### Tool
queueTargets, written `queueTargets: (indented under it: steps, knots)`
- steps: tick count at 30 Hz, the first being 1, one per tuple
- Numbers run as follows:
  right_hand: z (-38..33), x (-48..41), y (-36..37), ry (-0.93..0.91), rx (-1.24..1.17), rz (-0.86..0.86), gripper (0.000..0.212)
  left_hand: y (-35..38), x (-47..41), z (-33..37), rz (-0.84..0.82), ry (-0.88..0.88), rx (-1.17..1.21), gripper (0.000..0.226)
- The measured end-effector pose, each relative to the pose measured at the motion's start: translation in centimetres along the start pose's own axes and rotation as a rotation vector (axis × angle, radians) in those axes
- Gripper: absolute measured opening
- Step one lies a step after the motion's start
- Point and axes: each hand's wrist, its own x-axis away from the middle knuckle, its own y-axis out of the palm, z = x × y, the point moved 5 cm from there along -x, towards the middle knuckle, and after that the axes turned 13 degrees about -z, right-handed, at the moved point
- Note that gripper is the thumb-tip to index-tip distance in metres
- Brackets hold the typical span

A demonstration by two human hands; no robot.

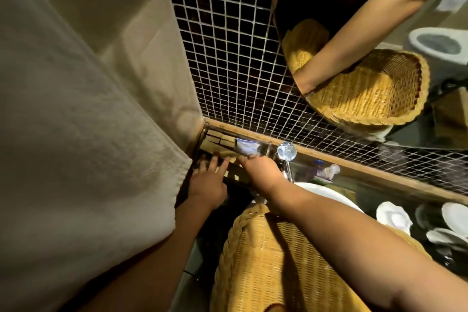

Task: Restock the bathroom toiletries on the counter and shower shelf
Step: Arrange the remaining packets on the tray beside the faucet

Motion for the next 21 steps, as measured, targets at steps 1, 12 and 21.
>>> queueTargets:
  steps: [1, 12, 21]
  knots:
    - [0.0, 0.0, 0.0, -0.005, 0.006, 0.001, 0.055, 0.1, 0.0, 0.0, 0.012, 0.001, 0.003, 0.085]
    - [0.6, 0.0, 0.3, -0.058, -0.066, 0.04, 0.053, 0.8, 0.3, -0.3, 0.086, 0.037, 0.048, 0.089]
    - [1.2, -0.7, 0.7, 0.039, -0.151, 0.034, 0.064, 1.0, -0.1, -0.3, 0.102, 0.043, 0.027, 0.089]
